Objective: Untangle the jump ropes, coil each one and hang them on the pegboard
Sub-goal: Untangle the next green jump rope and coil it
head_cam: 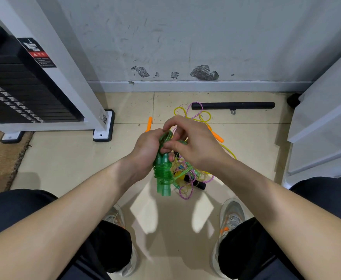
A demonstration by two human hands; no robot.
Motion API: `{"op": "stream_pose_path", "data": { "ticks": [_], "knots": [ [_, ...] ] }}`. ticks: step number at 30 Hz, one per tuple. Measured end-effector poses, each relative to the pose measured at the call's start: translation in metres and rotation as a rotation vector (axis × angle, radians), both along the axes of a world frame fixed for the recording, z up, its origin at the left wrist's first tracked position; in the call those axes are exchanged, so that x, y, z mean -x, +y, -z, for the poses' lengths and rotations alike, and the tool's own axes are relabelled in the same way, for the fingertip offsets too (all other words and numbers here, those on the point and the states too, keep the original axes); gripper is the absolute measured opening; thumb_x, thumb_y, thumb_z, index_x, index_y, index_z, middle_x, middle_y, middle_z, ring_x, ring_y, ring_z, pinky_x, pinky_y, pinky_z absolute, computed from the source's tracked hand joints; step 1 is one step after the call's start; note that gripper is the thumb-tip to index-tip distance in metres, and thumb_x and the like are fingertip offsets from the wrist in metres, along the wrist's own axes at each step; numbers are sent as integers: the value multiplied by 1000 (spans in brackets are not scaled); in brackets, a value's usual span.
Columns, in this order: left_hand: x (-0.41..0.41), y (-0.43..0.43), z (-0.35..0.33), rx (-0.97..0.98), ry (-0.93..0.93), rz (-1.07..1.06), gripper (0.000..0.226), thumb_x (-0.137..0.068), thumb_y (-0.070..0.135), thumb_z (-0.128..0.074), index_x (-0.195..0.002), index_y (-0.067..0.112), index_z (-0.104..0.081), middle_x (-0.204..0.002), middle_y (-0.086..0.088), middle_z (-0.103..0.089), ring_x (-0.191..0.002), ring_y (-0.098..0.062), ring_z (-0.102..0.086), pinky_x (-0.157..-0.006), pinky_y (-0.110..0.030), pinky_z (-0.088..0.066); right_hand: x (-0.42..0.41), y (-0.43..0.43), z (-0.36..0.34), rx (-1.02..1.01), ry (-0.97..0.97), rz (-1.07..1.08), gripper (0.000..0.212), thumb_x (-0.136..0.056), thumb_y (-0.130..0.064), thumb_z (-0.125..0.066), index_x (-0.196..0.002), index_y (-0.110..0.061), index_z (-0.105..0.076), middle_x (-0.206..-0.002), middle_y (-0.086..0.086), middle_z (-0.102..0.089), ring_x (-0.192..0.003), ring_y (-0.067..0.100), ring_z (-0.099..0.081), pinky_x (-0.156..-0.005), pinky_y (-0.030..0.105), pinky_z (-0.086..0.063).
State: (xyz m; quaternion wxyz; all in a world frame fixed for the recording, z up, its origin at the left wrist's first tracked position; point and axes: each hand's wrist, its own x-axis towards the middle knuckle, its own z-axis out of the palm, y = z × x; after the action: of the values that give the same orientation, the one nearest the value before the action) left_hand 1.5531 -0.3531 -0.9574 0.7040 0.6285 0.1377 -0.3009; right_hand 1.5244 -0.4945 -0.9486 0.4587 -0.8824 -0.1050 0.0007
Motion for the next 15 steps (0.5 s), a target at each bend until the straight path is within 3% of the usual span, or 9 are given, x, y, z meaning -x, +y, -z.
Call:
{"op": "stream_pose_path", "data": {
  "ticks": [6,15],
  "knots": [
    [4,-4,6,-21,0,37,35,-100,20,-43,-68,8,-51,-49,-9,-37,-46,-26,-45,-59,-34,-42,3,2,4,174,-134,-25,17,-89,-24,-64,-105,-29,-58,-73,-10,-57,-73,10,-51,-69,37,-48],
    [1,-3,6,-30,22,79,31,-96,18,-42,-67,11,-49,-47,-5,-34,-44,-25,-43,-56,-31,-40,2,1,6,146,-149,22,8,-86,-33,-64,-92,-33,-57,-69,-21,-56,-65,8,-59,-67,36,-51]
  ]
}}
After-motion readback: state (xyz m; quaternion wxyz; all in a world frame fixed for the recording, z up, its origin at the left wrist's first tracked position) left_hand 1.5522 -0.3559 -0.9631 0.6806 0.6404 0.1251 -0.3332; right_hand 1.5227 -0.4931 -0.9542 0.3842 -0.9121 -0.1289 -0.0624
